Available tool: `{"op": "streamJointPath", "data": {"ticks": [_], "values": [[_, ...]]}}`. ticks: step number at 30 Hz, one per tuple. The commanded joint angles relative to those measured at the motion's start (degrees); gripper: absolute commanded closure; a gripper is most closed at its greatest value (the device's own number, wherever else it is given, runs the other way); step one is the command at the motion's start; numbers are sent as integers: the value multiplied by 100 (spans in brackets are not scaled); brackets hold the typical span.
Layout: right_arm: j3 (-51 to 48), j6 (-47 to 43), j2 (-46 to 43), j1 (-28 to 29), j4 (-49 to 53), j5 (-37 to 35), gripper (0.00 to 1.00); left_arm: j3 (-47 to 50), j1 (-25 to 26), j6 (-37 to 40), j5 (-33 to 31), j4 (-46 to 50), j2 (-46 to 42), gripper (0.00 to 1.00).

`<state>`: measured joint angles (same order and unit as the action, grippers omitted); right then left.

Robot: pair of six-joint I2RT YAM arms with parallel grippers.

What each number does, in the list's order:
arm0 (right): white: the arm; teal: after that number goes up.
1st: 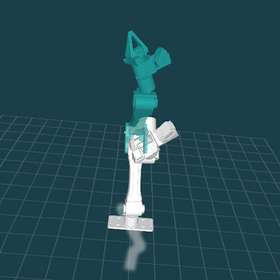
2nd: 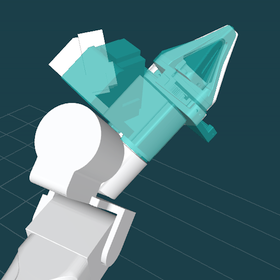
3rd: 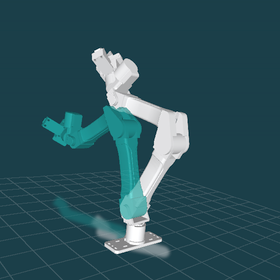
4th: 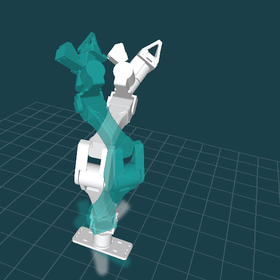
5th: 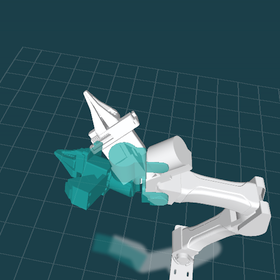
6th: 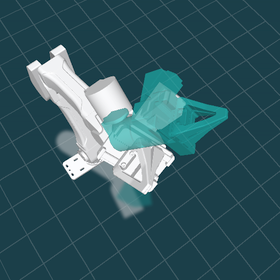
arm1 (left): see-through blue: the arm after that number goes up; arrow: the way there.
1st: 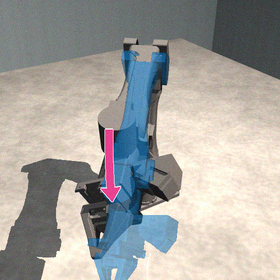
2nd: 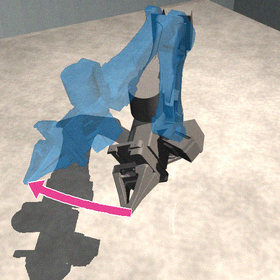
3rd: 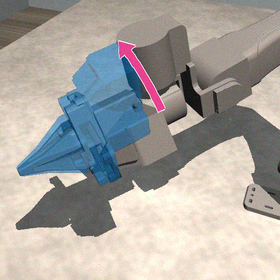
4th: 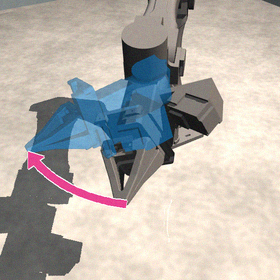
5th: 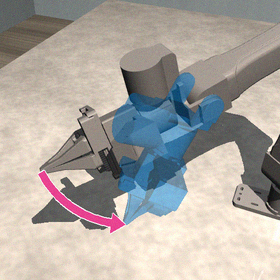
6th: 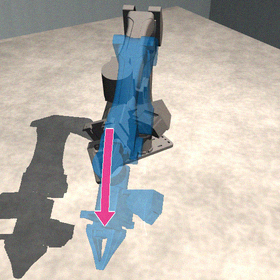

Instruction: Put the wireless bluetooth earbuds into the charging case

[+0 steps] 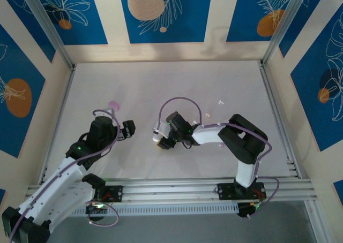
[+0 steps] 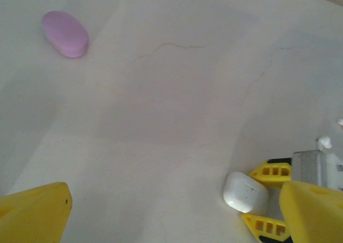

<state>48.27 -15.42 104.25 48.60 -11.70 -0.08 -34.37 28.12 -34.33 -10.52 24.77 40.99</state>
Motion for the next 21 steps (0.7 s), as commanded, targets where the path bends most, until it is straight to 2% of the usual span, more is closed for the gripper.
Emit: {"op": "streamJointPath", "data": {"ticks": [1,5,9,12,14,17,21], "values": [[21,-181,204,13,96,350,55,149,-57,231,362,-343,-156,5],[-115,-170,-122,0,-25,419,65,155,-52,286,529,-401,-190,12],[-258,-160,-833,-9,-86,455,65,64,-52,371,854,-520,-114,14],[-454,-323,-1605,-11,-189,306,64,-108,-52,218,881,-475,-57,23],[-555,-578,-2186,-15,-148,160,63,-211,-52,189,1058,-585,-78,23],[-637,-1334,-2893,-17,62,-69,64,-130,-43,370,1940,-1345,-97,22],[-653,-2012,-3539,-69,269,-332,64,-142,-35,475,3594,-2379,185,21]]}}
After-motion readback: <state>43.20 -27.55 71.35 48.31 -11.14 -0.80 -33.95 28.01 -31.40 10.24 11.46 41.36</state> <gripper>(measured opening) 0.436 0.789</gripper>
